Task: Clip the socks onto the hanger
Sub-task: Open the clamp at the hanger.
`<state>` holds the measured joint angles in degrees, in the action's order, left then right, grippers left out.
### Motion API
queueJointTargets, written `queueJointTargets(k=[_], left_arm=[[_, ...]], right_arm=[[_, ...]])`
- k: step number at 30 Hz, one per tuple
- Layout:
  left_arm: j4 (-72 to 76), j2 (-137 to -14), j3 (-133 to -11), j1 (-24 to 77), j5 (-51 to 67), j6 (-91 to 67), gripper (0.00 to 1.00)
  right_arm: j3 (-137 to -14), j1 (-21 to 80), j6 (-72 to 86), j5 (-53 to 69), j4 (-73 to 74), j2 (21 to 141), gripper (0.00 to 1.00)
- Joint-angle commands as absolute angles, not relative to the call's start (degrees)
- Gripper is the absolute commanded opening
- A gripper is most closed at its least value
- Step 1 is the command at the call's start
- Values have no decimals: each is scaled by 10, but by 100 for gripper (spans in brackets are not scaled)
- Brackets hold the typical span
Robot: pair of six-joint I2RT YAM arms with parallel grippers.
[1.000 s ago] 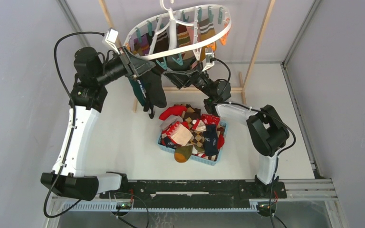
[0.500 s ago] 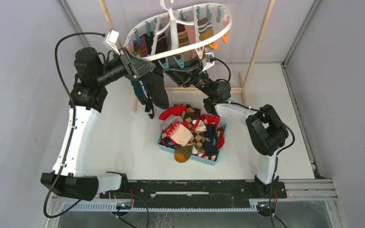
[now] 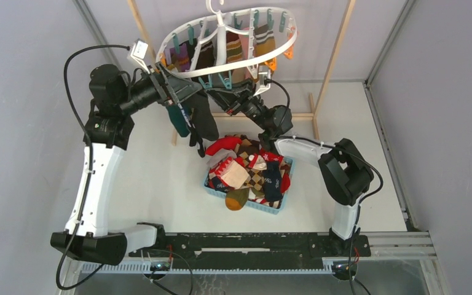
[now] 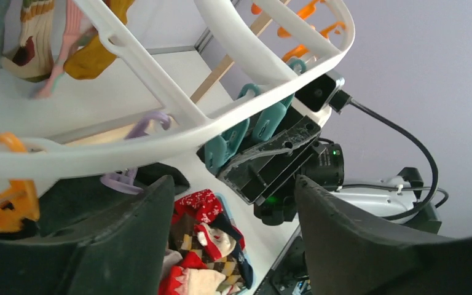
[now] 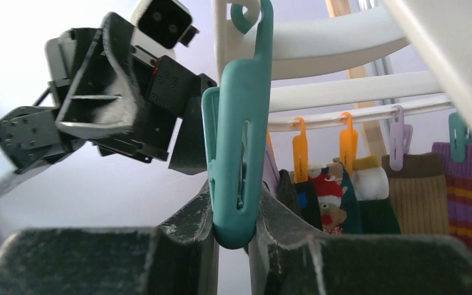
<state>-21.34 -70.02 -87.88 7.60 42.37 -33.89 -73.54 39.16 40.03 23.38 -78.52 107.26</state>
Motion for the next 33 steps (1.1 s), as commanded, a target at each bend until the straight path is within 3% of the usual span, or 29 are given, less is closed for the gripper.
queueJointTargets(k=[1,9,16,21,26,33], left_arm=[[-218,-660,-881,64,431,-360,78],[-251,-648,-885,65,379,-315,73],[-256,-696,-922,82,368,-284,58],[-258,-711,-932,93,350,-273,60],[-258,-723,-945,95,341,-272,68],[-234,-737,-953,96,326,-278,68]], right_arm=[[-735,430,282,153,-729,1024,0],[-742,470,200,43,-664,1013,0],[-759,477,179,63,-637,1015,0],[-767,480,157,71,-613,1013,0],[-776,486,144,68,-600,1014,0],[-793,500,97,72,-565,1013,0]])
